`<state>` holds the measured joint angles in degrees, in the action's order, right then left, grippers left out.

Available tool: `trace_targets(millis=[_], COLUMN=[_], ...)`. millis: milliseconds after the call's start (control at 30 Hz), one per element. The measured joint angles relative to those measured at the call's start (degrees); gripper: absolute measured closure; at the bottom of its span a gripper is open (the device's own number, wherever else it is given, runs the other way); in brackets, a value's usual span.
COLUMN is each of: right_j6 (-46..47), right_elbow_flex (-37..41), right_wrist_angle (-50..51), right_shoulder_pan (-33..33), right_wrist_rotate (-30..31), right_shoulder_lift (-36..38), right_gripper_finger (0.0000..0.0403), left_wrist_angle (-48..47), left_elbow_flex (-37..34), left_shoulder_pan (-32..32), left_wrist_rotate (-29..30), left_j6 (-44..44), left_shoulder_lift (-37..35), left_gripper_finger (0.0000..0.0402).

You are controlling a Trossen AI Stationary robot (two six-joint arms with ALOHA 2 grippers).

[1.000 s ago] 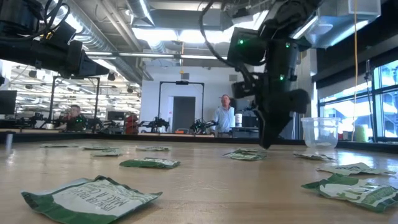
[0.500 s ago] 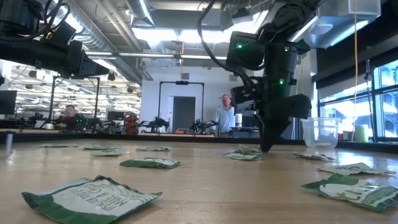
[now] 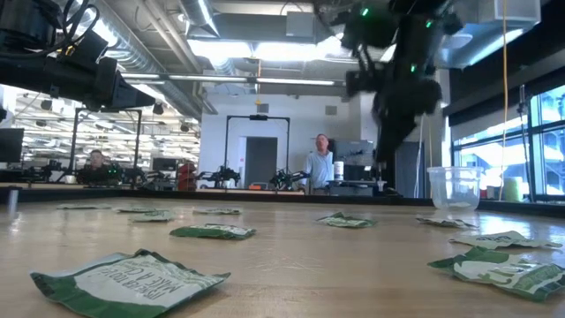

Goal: Pick and place Stevia / Truvia into bins
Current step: Put the light green stevia packet into the transparent container

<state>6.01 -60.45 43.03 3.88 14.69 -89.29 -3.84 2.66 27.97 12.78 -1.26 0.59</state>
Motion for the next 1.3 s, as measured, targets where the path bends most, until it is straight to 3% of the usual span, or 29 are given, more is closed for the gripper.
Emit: trace_targets(millis=[100, 200, 400, 567, 833, 1300], right_j6=[7.64, 15.08, 20.52, 19.21, 18.94, 16.36], right_elbow_flex=[-0.01, -0.02, -0.04, -0.04, -0.04, -0.09], right_wrist_angle=[4.08, 8.38, 13.48, 15.74, 15.96, 19.76], right_shoulder_pan=[2.37, 6.62, 19.65, 29.40, 38.60, 41.72], right_wrist_rotate=[8.87, 14.05, 11.89, 9.95, 9.67, 9.59], right_shoulder_lift=[6.09, 11.69, 17.15, 15.25, 10.68, -0.06], right_gripper_finger=[0.0401, 0.0401, 0.0402, 0.0402, 0.0402, 0.0402], left_wrist_angle=[0.00, 0.00, 0.00, 0.00, 0.00, 0.01], left_elbow_flex=[-0.01, 0.00, -0.01, -0.01, 0.00, -0.01], left_shoulder_pan=[0.00, -0.01, 0.00, -0.02, -0.01, 0.00], left_wrist_rotate=[0.00, -0.02, 0.00, 0.00, 0.00, 0.00], left_j6=[0.00, 0.00, 0.00, 0.00, 0.00, 0.00], left_shoulder_lift=[0.00, 0.01, 0.01, 0.01, 0.01, 0.01], left_gripper_finger=[0.0361, 0.0361, 0.0361, 0.0361, 0.0361, 0.0361])
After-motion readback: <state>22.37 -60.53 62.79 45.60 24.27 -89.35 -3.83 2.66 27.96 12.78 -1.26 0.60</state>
